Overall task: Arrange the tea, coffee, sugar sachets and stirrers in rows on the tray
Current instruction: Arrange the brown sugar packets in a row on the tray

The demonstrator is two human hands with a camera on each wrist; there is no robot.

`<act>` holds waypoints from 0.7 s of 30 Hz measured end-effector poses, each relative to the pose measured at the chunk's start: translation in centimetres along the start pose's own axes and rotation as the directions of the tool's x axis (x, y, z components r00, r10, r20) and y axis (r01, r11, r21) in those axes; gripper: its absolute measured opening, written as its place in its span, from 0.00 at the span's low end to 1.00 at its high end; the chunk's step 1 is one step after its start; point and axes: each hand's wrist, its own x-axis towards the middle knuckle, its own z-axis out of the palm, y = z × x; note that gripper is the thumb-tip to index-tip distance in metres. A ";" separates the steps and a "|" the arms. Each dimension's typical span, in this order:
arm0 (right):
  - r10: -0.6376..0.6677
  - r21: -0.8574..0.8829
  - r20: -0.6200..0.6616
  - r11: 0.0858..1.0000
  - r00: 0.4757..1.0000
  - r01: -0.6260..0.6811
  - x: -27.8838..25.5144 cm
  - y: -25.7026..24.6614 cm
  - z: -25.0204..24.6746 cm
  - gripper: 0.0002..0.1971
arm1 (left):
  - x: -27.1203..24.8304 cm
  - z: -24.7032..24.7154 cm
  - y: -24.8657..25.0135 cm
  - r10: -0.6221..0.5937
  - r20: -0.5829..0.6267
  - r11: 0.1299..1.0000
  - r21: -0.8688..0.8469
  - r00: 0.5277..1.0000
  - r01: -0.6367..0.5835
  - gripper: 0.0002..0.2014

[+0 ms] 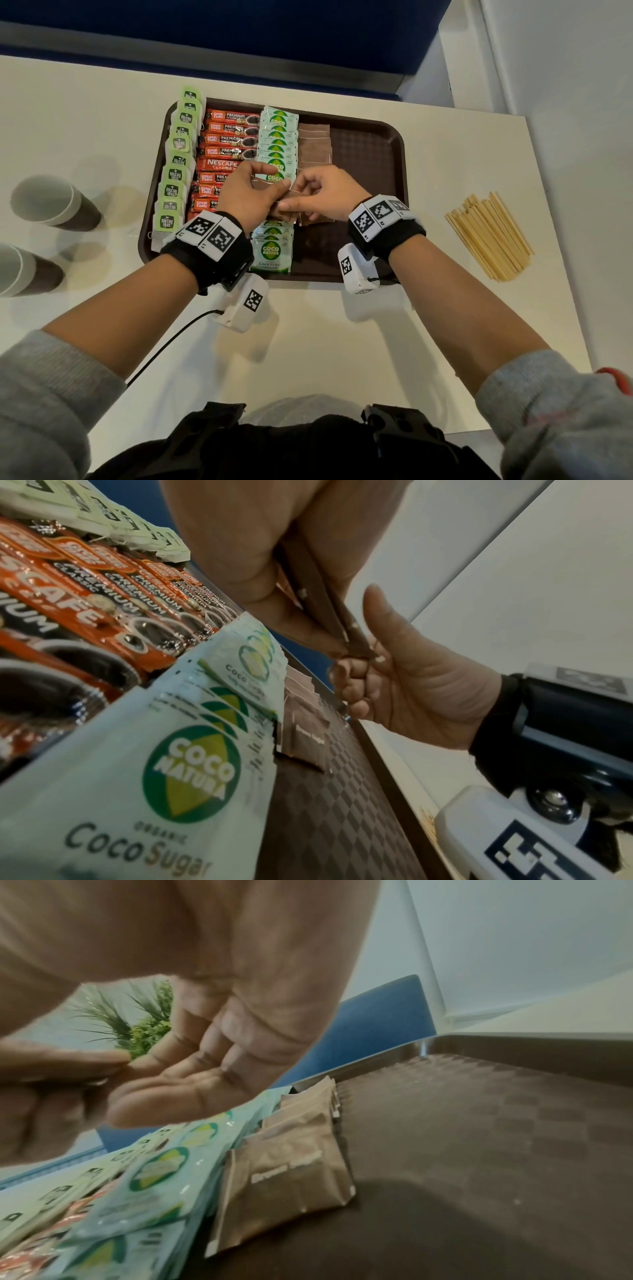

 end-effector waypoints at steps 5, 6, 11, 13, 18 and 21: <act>-0.024 0.162 0.023 0.987 0.999 0.020 0.3 -0.1 -0.1 0.09 | -0.1 -0.1 -0.1 0.035 -0.008 0.998 -0.052 0.999 -0.036 0.08; -0.022 0.167 0.006 0.986 1.000 0.021 0.3 0.0 -0.3 0.09 | -0.1 -0.2 -0.2 0.047 -0.004 0.997 -0.055 0.999 -0.047 0.08; -0.014 0.180 -0.092 0.983 0.996 0.031 -0.1 0.5 -1.5 0.08 | -0.2 -0.2 -0.4 0.026 0.084 0.997 -0.077 0.996 -0.019 0.08; -0.017 0.187 -0.125 0.981 0.992 0.040 -0.3 0.7 -1.8 0.07 | -0.3 0.0 -0.3 0.011 0.106 0.996 -0.086 0.994 -0.002 0.05; -0.024 0.140 -0.194 0.989 0.981 0.052 -0.6 0.9 -2.3 0.07 | -0.4 0.2 0.1 0.002 0.116 0.999 -0.052 0.993 0.004 0.04; -0.053 0.065 -0.168 0.996 0.984 0.065 -1.0 0.6 -2.5 0.06 | -0.5 0.5 0.2 -0.006 0.147 1.000 -0.009 0.989 0.007 0.03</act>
